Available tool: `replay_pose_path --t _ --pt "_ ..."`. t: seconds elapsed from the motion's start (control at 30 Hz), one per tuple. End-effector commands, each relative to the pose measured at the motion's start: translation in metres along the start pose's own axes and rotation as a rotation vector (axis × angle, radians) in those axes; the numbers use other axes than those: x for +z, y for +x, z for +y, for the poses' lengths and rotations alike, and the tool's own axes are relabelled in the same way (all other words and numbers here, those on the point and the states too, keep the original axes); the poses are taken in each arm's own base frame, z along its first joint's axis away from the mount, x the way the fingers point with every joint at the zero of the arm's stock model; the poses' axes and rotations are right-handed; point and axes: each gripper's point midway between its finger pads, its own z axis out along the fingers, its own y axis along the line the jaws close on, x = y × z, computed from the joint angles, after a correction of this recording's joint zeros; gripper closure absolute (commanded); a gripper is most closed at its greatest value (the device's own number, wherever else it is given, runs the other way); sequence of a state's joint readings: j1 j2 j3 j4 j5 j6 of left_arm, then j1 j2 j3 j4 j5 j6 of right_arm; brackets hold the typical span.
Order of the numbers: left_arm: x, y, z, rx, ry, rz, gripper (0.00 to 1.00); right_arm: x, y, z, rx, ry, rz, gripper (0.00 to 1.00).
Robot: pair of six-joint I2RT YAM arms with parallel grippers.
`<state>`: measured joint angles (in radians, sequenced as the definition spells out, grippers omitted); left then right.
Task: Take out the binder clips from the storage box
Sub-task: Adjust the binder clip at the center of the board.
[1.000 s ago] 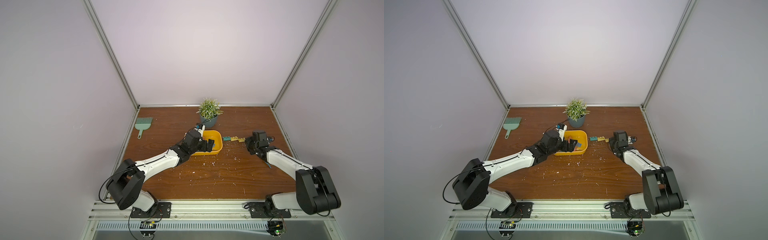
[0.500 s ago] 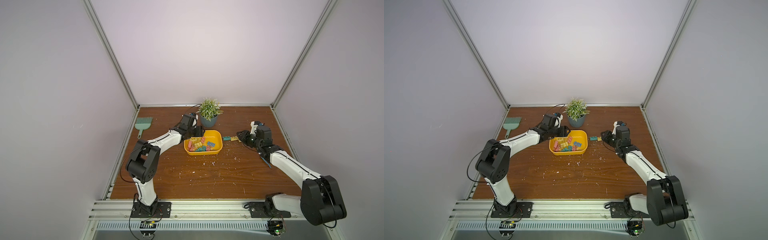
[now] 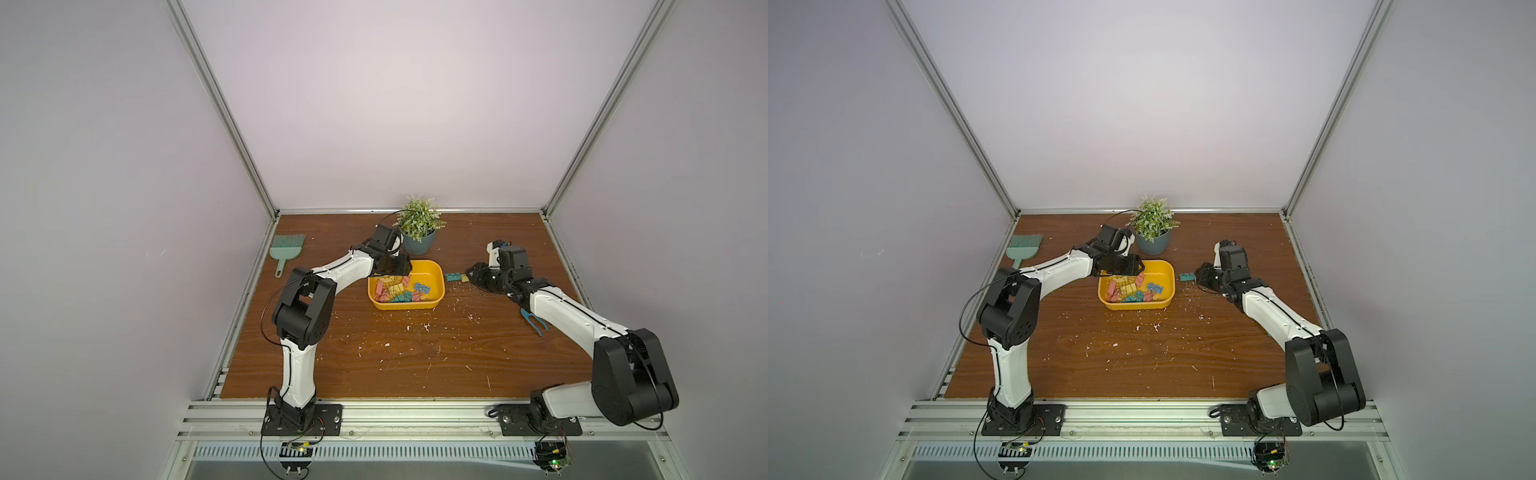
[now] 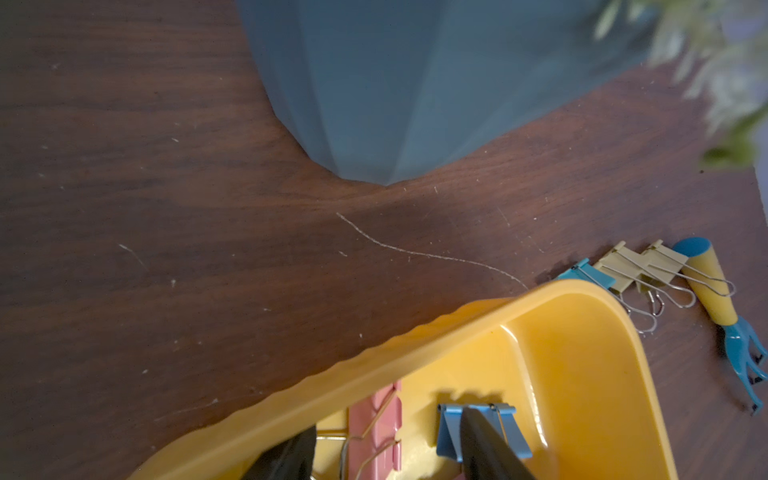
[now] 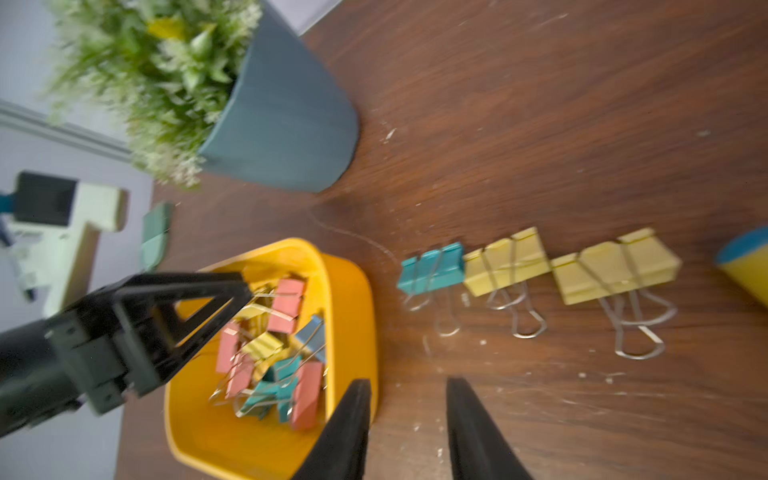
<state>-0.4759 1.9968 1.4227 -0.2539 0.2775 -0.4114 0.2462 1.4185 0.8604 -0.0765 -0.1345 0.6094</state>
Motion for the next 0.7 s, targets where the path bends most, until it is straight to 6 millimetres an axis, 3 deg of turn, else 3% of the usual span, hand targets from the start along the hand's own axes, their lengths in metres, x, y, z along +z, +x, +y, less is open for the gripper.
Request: replay_pose_path --t 0.0,0.1,0.33,0.67 --pt "0.0 -0.001 0.001 0.015 0.003 0.014 0.41 -0.004 -0.016 -0.034 0.001 0.149 -0.03 0.63" --pt "0.001 0.0 -0.001 0.019 0.014 0.019 0.41 0.005 -0.015 -0.039 0.001 0.153 0.005 0.65" --pt "0.002 0.002 -0.005 0.025 0.038 0.031 0.41 0.026 0.014 -0.037 0.006 0.093 0.145 0.72" --pt "0.002 0.003 -0.007 0.034 0.051 0.036 0.42 0.05 0.008 -0.049 -0.011 0.157 0.156 0.69"
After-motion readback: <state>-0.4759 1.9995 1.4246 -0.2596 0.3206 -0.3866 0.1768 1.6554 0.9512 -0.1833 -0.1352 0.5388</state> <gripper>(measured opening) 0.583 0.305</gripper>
